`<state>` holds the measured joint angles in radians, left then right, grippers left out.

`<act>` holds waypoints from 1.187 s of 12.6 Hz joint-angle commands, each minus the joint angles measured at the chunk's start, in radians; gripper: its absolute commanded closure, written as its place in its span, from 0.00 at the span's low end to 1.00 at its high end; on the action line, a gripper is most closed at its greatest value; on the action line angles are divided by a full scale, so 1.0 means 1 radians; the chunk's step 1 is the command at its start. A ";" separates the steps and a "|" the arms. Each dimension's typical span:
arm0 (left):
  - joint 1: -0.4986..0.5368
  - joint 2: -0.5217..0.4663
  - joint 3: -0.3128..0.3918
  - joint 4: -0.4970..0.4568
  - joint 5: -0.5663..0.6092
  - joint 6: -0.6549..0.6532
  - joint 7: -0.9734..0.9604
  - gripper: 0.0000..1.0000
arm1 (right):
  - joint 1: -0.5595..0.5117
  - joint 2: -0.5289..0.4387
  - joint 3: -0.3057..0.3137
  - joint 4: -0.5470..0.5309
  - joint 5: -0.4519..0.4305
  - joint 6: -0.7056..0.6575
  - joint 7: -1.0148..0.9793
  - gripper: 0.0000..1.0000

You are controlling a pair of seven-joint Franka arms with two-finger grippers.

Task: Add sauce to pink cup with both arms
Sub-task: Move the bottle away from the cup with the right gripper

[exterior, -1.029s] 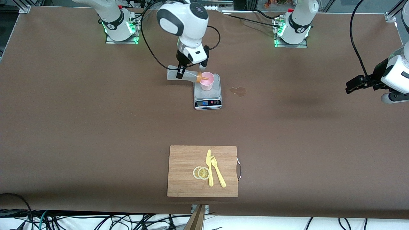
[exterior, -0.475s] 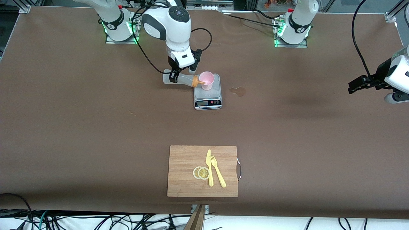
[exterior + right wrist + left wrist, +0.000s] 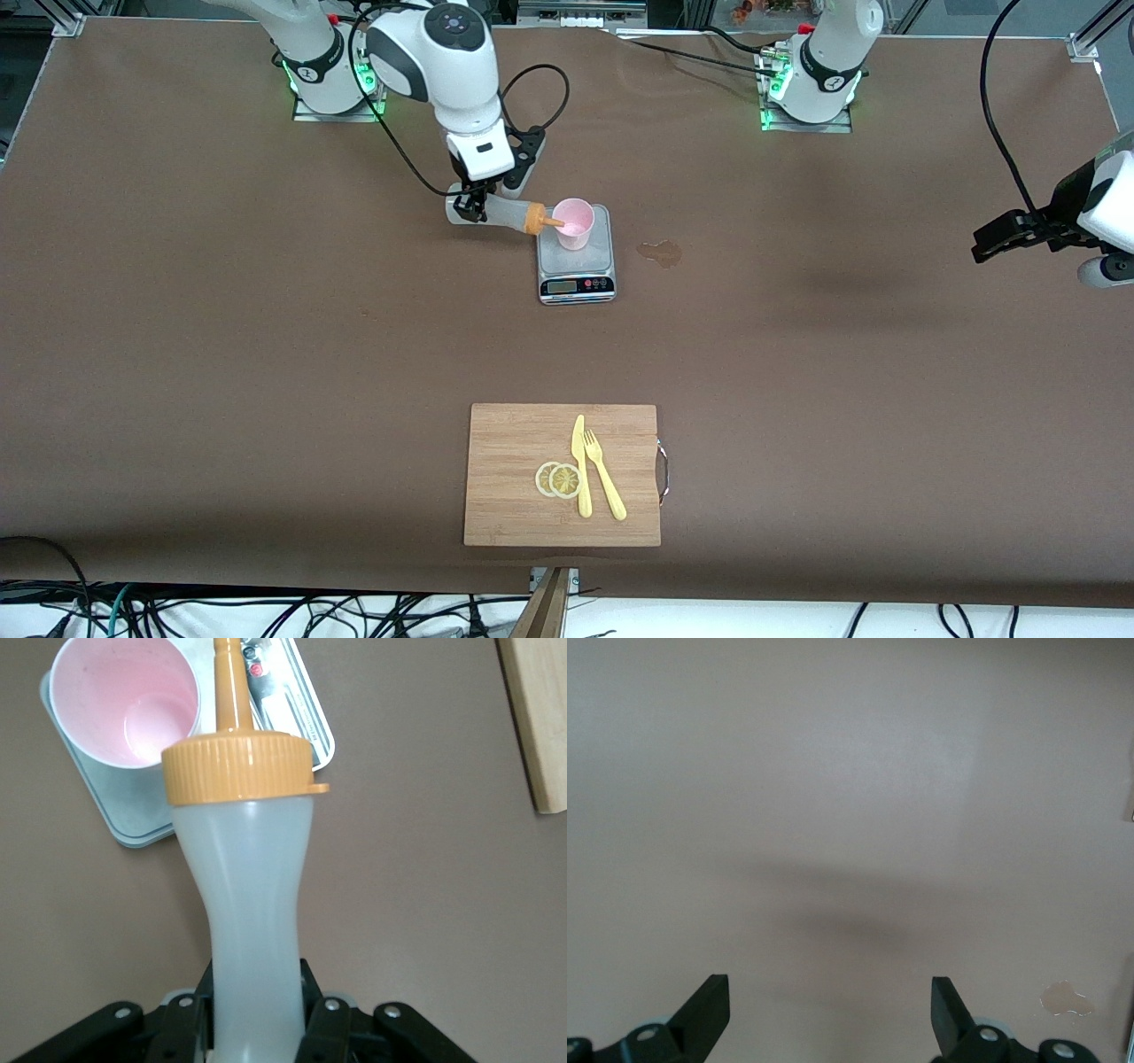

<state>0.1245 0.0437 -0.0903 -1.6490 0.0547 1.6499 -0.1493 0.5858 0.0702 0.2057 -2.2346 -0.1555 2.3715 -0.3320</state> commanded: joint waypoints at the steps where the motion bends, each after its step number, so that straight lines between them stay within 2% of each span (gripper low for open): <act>1: 0.009 -0.001 -0.009 0.015 -0.024 0.005 0.008 0.00 | -0.082 -0.053 0.011 -0.034 0.153 0.020 -0.193 0.89; 9: -0.006 0.031 -0.012 0.018 -0.010 0.056 0.010 0.00 | -0.271 -0.043 0.009 -0.033 0.621 0.009 -0.706 0.88; 11: -0.006 0.039 -0.014 0.018 -0.010 0.076 0.016 0.00 | -0.322 -0.026 0.009 -0.033 0.712 -0.003 -0.827 0.88; 15: -0.008 0.038 -0.016 0.017 -0.010 0.076 0.016 0.00 | -0.412 -0.001 0.003 -0.028 0.923 -0.087 -1.112 0.88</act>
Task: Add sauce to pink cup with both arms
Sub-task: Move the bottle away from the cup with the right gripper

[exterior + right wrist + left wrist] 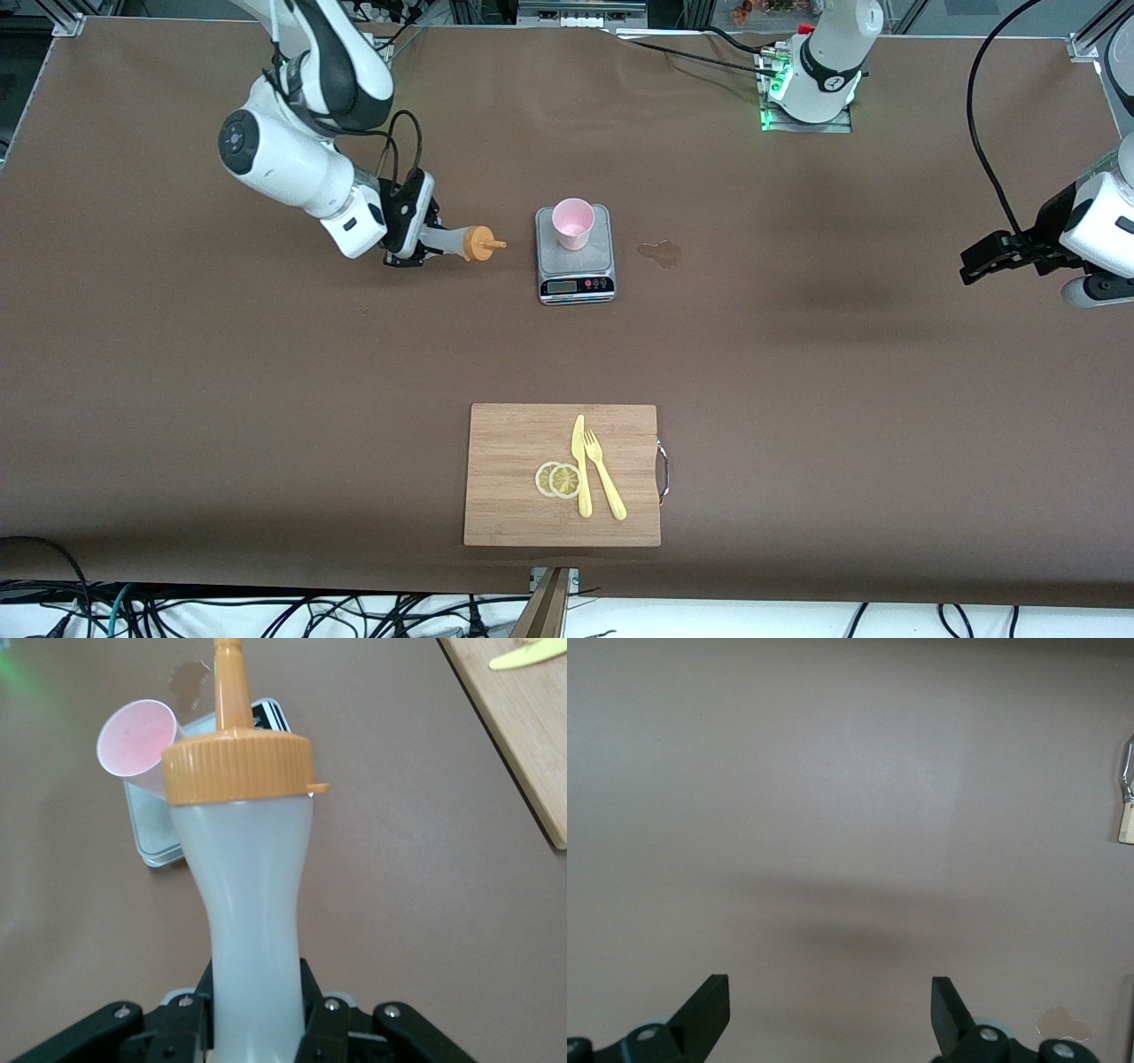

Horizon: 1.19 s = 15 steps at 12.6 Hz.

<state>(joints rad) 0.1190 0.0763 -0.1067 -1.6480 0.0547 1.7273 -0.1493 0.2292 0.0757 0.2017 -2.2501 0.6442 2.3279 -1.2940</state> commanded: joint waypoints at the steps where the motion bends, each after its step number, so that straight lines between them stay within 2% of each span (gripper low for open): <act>1: -0.002 0.005 0.002 0.016 -0.010 -0.002 0.019 0.00 | -0.086 0.002 0.002 -0.013 0.194 -0.082 -0.227 0.88; 2: -0.002 0.005 0.002 0.014 -0.009 -0.003 0.019 0.00 | -0.112 0.012 0.002 -0.013 0.245 -0.105 -0.296 0.88; 8: -0.002 0.005 0.002 0.014 -0.009 -0.005 0.024 0.00 | -0.251 0.105 0.001 -0.002 0.371 -0.241 -0.580 0.88; 12: -0.002 0.005 0.001 0.011 -0.009 -0.005 0.020 0.00 | -0.332 0.162 -0.005 0.044 0.397 -0.407 -0.631 0.88; 15: -0.002 0.005 0.001 0.011 -0.012 -0.005 0.019 0.00 | -0.372 0.199 -0.019 0.073 0.396 -0.458 -0.633 0.88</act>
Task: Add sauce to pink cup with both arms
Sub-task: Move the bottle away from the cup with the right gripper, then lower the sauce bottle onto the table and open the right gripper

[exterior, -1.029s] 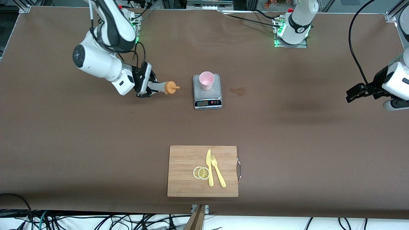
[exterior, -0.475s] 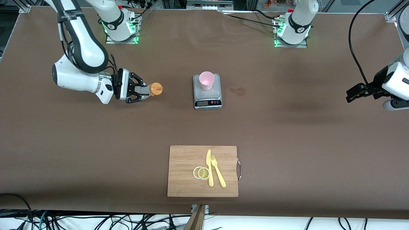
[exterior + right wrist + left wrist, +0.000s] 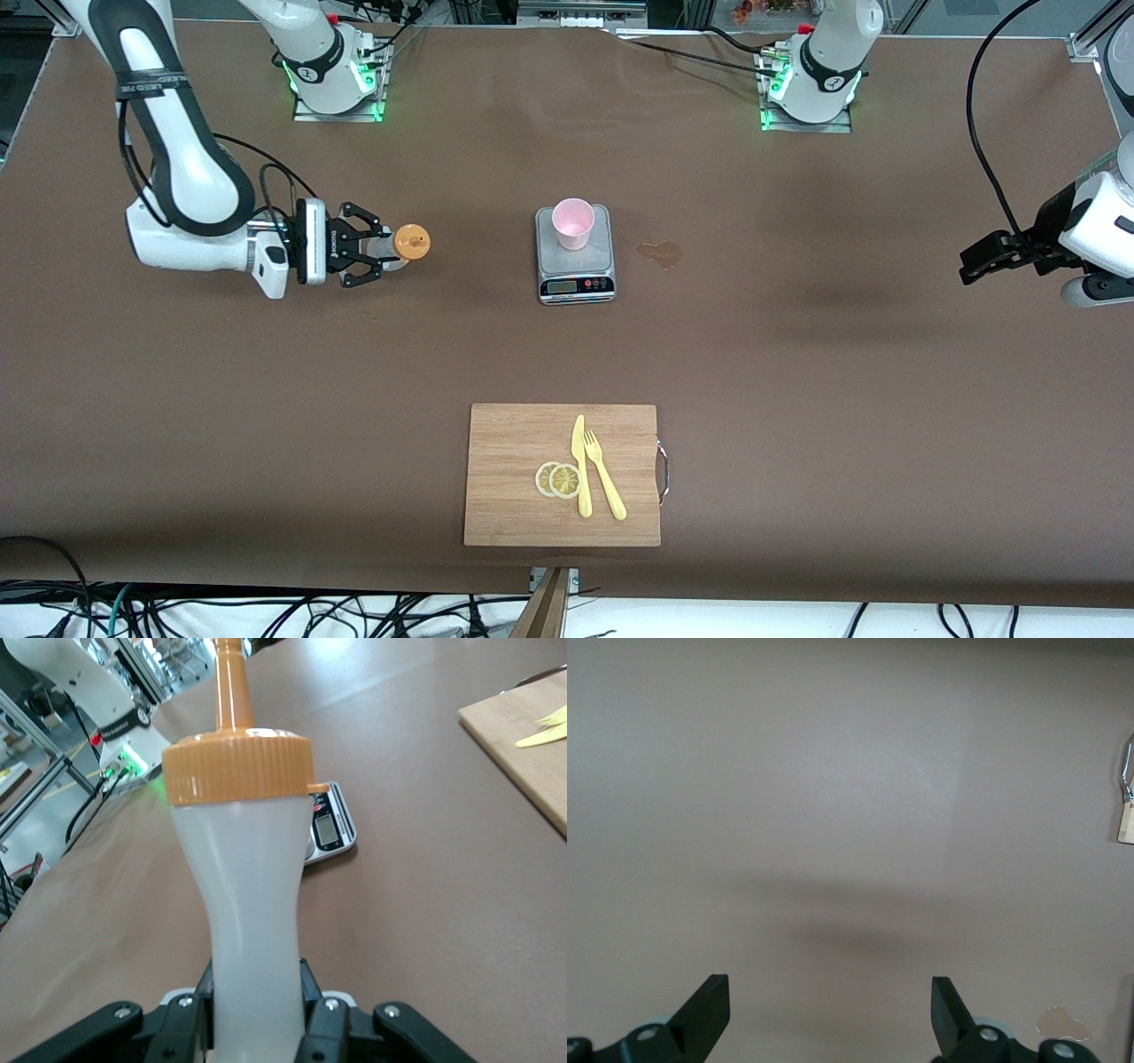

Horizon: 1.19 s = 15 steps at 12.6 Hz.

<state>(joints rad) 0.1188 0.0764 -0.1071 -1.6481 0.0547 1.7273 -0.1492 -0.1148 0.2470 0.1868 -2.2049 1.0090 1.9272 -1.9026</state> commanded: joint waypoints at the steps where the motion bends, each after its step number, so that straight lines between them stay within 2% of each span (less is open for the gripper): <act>1: -0.004 0.005 0.001 0.011 -0.012 -0.005 0.016 0.00 | -0.043 0.044 -0.009 0.033 0.036 -0.103 -0.033 0.88; 7: -0.004 0.006 -0.003 0.010 -0.015 -0.005 0.014 0.00 | -0.075 0.155 -0.089 0.094 0.072 -0.281 -0.078 0.88; 10: -0.002 0.006 -0.003 0.010 -0.018 -0.005 0.020 0.00 | -0.078 0.210 -0.095 0.125 0.072 -0.286 -0.082 0.88; 15: -0.002 0.006 -0.003 0.008 -0.019 -0.005 0.022 0.00 | -0.085 0.207 -0.102 0.137 0.059 -0.272 -0.185 0.88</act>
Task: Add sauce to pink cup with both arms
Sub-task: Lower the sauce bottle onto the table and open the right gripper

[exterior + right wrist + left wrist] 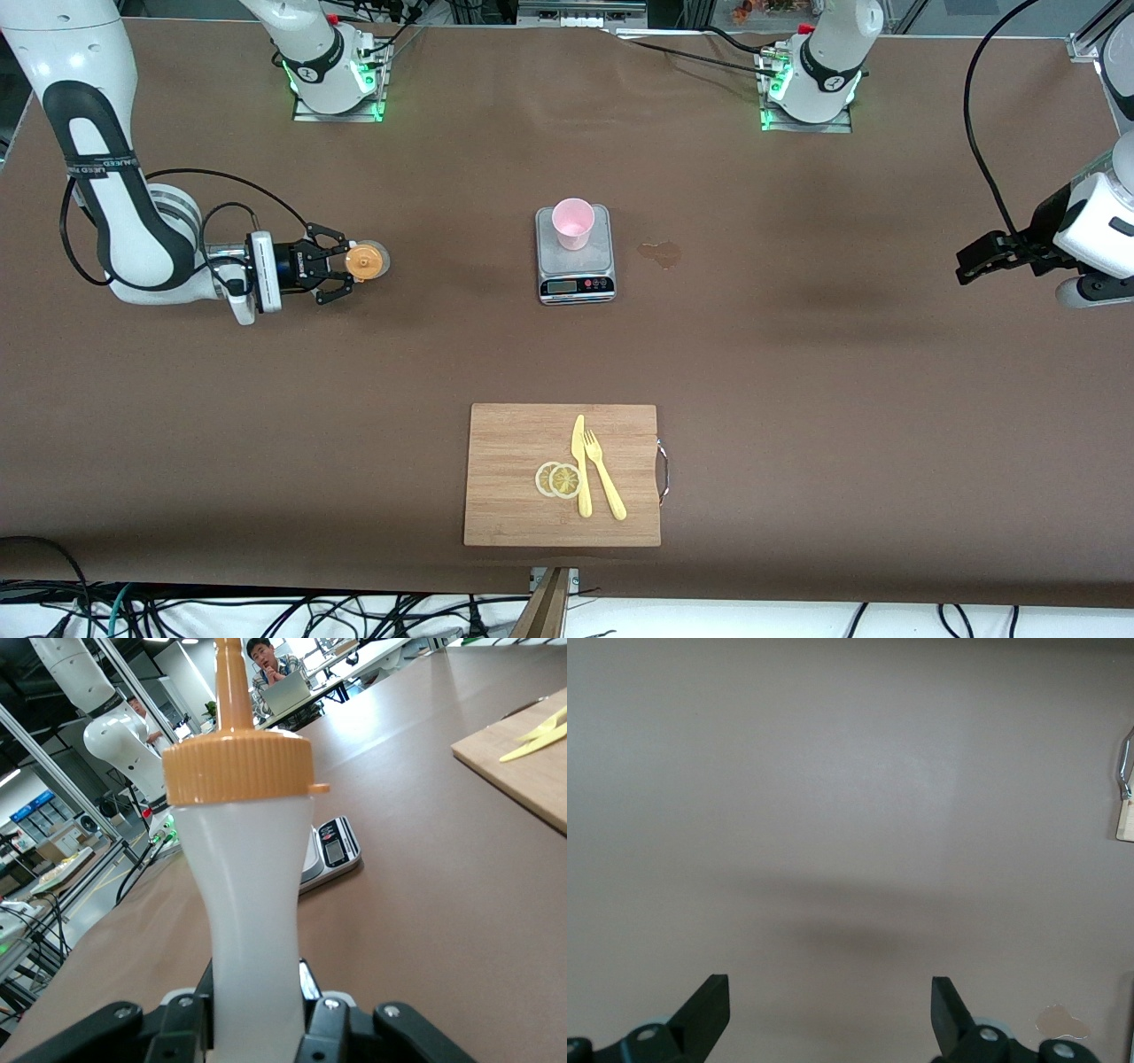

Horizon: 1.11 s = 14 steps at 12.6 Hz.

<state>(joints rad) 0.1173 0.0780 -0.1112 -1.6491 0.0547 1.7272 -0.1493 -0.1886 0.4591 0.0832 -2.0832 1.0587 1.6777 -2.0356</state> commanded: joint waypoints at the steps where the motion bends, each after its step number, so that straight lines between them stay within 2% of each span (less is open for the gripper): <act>1: -0.001 0.005 0.001 0.009 -0.019 -0.005 0.022 0.00 | -0.011 -0.005 0.001 0.015 0.009 0.000 -0.072 0.88; 5: -0.001 0.005 0.001 0.009 -0.019 -0.005 0.020 0.00 | -0.009 -0.017 0.015 0.023 0.020 0.128 -0.104 0.88; 8: -0.001 0.006 0.001 0.008 -0.021 -0.003 0.020 0.00 | -0.006 -0.025 0.065 0.060 0.023 0.220 -0.121 0.89; 10: -0.001 0.012 0.001 0.009 -0.021 -0.002 0.019 0.00 | -0.009 -0.019 0.070 0.061 0.066 0.200 -0.152 0.88; 14: -0.001 0.012 0.001 0.009 -0.021 -0.001 0.019 0.00 | -0.011 0.059 0.053 0.121 0.098 0.077 -0.164 0.88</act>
<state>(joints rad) 0.1173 0.0885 -0.1113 -1.6495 0.0547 1.7272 -0.1492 -0.1883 0.4753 0.1428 -2.0062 1.1288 1.8142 -2.1788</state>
